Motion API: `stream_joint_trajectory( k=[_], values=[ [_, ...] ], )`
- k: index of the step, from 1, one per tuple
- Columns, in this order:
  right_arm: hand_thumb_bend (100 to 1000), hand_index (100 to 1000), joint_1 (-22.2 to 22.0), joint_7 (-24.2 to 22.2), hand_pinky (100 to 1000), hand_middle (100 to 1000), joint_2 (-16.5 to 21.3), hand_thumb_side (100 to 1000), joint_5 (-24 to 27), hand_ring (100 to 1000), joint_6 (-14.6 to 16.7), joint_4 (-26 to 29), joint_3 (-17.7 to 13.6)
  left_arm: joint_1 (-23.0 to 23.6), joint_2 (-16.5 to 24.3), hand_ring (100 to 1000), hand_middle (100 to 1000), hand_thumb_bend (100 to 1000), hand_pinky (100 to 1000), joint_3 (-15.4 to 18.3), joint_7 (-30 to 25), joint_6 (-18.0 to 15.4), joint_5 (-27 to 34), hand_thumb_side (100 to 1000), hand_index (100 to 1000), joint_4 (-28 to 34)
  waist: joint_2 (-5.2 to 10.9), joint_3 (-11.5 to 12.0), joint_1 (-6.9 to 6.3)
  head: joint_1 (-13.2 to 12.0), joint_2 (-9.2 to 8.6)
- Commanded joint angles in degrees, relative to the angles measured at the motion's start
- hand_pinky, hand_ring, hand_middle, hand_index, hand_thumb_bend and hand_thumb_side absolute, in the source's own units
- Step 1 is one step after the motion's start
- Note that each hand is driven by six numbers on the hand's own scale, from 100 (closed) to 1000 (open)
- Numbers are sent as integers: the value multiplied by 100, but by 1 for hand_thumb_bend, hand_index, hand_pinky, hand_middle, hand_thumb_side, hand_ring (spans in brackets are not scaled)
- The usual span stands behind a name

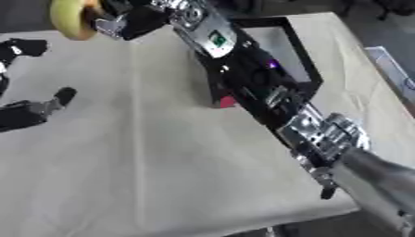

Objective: Pick up the objects with one hand, pass them to the other hand, and then place them into the box on the other side of the table.

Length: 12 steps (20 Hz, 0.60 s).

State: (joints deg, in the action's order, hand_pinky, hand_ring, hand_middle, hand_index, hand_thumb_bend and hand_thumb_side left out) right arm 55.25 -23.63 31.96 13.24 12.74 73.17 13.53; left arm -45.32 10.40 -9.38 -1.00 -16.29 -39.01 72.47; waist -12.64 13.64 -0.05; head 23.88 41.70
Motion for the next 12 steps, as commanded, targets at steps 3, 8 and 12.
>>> stream_joint_trajectory(
  k=[3,8,12],
  values=[
    [100,633,-260,129,866,242,1058,132,142,981,-319,-65,-764,89,1127,730,713,362,858,284,-304,156,774,492,805,394,95,-7,-47,141,-68],
    [100,639,-626,286,867,246,1643,140,10,990,-224,-438,-1242,436,1796,719,708,357,850,677,-100,114,1443,495,801,759,16,12,-93,346,-193],
    [100,636,-905,472,863,250,1996,161,-214,986,56,-718,-1504,783,2080,721,719,338,849,1027,262,38,2062,510,807,929,-48,25,-106,508,-339]
  ],
)
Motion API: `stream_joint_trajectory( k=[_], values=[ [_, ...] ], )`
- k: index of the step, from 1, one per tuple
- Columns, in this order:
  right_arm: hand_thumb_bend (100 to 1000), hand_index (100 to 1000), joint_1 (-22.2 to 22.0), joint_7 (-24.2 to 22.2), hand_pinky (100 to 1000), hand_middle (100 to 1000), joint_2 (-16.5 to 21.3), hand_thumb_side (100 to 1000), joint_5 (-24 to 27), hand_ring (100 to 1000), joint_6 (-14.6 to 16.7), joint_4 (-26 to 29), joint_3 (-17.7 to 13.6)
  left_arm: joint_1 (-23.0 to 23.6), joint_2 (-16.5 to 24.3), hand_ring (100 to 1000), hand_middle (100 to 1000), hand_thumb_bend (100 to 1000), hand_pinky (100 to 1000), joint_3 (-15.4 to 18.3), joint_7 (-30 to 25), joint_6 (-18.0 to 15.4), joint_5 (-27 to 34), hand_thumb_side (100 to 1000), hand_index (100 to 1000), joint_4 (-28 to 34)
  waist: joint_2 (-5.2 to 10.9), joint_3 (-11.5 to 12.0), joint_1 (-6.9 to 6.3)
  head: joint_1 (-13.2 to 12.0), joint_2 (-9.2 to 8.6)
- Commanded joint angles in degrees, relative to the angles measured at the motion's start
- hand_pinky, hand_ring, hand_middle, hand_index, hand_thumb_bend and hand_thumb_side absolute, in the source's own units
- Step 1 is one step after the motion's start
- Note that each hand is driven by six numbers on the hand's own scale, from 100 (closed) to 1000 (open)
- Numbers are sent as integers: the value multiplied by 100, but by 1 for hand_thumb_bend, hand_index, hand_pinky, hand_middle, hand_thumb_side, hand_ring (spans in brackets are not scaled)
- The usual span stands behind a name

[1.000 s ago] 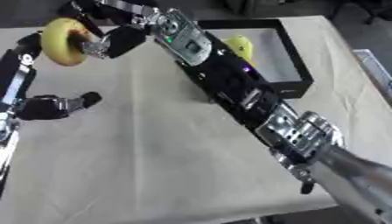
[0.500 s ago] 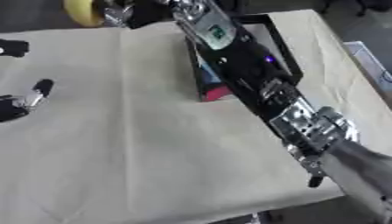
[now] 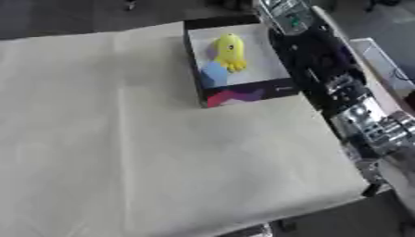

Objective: Pick up the objects with one hand, pass them to the other hand, and then place them into the box on the other side of the table.

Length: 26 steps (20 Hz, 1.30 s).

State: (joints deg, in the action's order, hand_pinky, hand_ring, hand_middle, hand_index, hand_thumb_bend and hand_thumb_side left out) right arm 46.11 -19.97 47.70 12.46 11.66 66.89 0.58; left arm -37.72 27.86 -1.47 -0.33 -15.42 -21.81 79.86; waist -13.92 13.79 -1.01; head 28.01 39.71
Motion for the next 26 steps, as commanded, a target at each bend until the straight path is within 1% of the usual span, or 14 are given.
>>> stream_joint_trajectory(
  k=[1,5,9,11,13,17,19,21,22,23,25,26],
  values=[
    [100,637,-58,160,862,250,490,168,-220,988,263,-164,-250,93,378,719,719,334,849,297,276,-78,465,504,806,218,69,12,-11,129,-187],
    [100,638,-292,302,860,250,657,187,-489,992,574,-475,-354,312,485,717,716,330,851,493,574,-120,766,497,802,282,29,20,-15,258,-380],
    [100,639,-463,357,859,249,739,204,-675,997,771,-690,-412,446,530,717,716,328,854,628,790,-114,866,495,802,331,-17,33,-32,417,-594],
    [100,637,-510,357,857,249,769,214,-732,996,877,-760,-421,498,533,717,714,325,854,682,863,-111,893,497,801,350,-34,35,-38,465,-658],
    [100,636,-543,366,855,249,803,228,-809,994,976,-835,-415,535,538,717,713,326,855,730,919,-102,899,493,800,367,-44,35,-40,505,-675],
    [100,637,-601,436,849,254,862,258,-1089,993,1174,-1032,-366,546,529,716,709,329,856,785,1027,-109,885,486,799,416,-47,43,-37,548,-650],
    [100,654,-630,457,847,268,886,273,-1288,1000,1299,-1127,-320,549,520,716,709,329,857,803,1060,-110,871,486,800,433,-47,48,-33,555,-629],
    [100,686,-659,436,848,301,912,259,-1550,1000,1476,-1209,-282,560,517,717,710,328,858,826,1089,-106,859,486,800,445,-48,53,-28,553,-596],
    [100,717,-672,435,850,332,917,259,-1670,1000,1577,-1245,-278,565,515,717,709,328,858,836,1103,-100,852,485,800,449,-48,55,-27,545,-580],
    [100,824,-690,411,858,436,923,279,-1788,1000,1693,-1266,-272,569,515,718,709,329,858,846,1117,-96,847,484,800,455,-50,58,-27,533,-562],
    [100,930,-723,266,865,563,944,306,-2066,1000,1975,-1272,-277,576,521,718,709,328,858,867,1149,-90,830,483,801,466,-52,61,-24,514,-526],
    [105,1000,-729,201,889,665,956,310,-2222,1000,2146,-1246,-295,580,523,718,709,327,859,876,1164,-84,823,482,801,470,-53,60,-22,502,-505]
  ],
)
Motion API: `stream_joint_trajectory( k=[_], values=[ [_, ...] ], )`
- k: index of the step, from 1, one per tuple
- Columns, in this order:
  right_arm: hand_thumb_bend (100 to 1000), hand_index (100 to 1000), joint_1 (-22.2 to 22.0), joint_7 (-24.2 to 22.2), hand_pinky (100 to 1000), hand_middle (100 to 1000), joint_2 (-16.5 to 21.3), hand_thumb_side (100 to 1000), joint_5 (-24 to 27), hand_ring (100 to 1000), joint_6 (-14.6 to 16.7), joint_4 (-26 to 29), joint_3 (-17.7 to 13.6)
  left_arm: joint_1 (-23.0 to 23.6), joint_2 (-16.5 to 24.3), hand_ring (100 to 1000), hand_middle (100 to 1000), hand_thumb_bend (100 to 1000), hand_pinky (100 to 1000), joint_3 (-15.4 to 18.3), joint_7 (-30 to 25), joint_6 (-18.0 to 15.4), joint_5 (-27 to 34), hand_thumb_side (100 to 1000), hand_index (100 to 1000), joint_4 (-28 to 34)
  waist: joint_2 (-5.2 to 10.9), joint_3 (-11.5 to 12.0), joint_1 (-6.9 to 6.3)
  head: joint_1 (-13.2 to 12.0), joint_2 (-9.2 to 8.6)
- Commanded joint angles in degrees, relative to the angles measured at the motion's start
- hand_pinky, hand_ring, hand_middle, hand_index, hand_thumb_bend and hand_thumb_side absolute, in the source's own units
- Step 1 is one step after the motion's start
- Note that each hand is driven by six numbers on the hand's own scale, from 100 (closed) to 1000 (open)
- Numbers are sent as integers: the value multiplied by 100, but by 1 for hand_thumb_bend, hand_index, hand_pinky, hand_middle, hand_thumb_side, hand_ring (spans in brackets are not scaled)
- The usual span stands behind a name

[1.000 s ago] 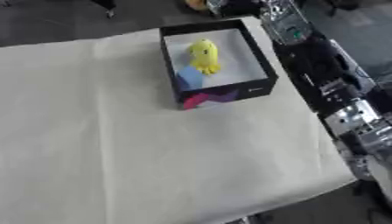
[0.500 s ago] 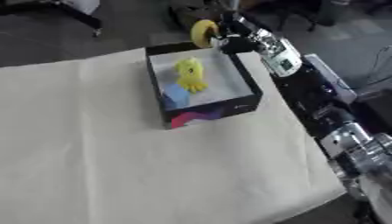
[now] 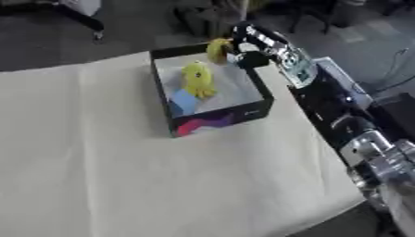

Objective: Pick up the objects with one hand, pass them to the other hand, and then place them into the box on the other side of the table.

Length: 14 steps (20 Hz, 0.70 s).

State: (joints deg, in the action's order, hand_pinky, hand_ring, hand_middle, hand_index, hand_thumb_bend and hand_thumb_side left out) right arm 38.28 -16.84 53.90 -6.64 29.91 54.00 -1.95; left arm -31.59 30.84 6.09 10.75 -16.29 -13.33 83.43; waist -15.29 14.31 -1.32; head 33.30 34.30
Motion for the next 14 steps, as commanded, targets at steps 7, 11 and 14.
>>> stream_joint_trajectory(
  k=[7,11,14],
  values=[
    [100,1000,23,14,953,786,309,100,-1295,1000,986,90,-259,-19,197,718,706,325,859,174,124,52,-61,475,799,169,87,10,27,-192,167],
    [100,1000,-93,286,978,827,38,421,214,1000,403,600,-549,10,128,714,709,319,858,344,289,122,-37,470,803,264,75,37,33,-341,180],
    [100,1000,-320,157,994,870,-277,530,2204,1000,-353,1740,-837,54,28,715,729,292,856,602,526,264,-2,507,822,390,71,49,44,-613,162]
  ],
)
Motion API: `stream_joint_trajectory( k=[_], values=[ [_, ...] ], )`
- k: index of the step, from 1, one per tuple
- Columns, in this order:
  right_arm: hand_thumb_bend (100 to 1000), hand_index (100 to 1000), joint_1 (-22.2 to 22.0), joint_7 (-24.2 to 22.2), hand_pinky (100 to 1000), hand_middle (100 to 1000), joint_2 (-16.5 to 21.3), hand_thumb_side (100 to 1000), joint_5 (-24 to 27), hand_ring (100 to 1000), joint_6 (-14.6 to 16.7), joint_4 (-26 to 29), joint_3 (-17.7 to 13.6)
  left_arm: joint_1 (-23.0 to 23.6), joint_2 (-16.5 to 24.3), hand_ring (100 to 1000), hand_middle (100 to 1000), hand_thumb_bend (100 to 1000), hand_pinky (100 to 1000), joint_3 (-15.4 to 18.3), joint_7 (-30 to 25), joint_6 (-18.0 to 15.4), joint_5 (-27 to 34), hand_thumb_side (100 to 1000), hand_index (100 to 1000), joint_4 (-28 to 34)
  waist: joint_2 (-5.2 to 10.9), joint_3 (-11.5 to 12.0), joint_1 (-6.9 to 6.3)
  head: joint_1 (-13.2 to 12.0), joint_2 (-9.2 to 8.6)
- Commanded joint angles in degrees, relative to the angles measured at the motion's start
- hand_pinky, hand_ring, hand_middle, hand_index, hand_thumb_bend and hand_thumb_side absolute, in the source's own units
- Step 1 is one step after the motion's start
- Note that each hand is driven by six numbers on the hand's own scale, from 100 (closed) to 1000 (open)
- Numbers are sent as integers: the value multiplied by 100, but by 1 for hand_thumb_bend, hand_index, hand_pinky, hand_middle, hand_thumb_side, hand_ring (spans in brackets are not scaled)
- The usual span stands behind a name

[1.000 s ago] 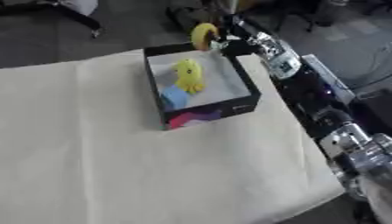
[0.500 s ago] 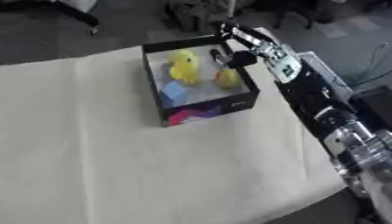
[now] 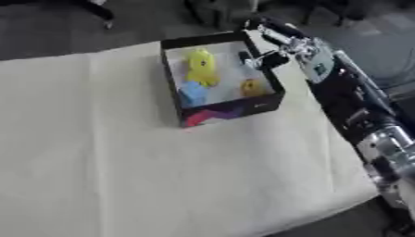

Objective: Pick up the objects with one hand, pass them to the other hand, and then place them into the box on the other side of the table.

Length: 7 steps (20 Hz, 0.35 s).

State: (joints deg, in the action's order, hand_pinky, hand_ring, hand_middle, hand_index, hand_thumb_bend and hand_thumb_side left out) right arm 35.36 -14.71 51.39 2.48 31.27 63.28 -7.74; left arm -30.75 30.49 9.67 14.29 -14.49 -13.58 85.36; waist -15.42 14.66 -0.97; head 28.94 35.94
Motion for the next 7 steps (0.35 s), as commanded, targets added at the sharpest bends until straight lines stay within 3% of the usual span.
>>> stream_joint_trajectory(
  k=[1,2,3,5,6,7],
  values=[
    [100,1000,-115,-160,999,888,-119,523,1849,1000,-739,1163,-353,-16,10,717,738,236,857,332,246,134,28,573,829,241,90,20,18,-273,-5],
    [100,1000,-215,-289,1000,901,-213,526,2380,1000,-983,1499,-451,4,-63,720,744,135,862,434,326,189,53,698,837,283,102,25,29,-360,-6],
    [100,1000,-316,-410,1000,903,-289,526,2824,1000,-1187,1777,-549,26,-152,721,746,100,865,537,408,261,124,755,840,304,118,28,41,-433,-9],
    [100,1000,-501,-580,1000,911,-386,524,3396,1000,-1496,2133,-723,63,-307,734,758,135,878,695,523,406,308,806,858,331,160,34,62,-540,10],
    [100,1000,-600,-608,1000,920,-447,523,3546,1000,-1612,2225,-799,76,-409,741,767,100,880,775,554,493,418,845,867,335,191,42,74,-593,34],
    [100,1000,-674,-606,1000,922,-504,523,3628,1000,-1719,2283,-857,80,-494,742,769,147,881,838,564,579,523,824,868,346,216,51,82,-626,54]
  ],
)
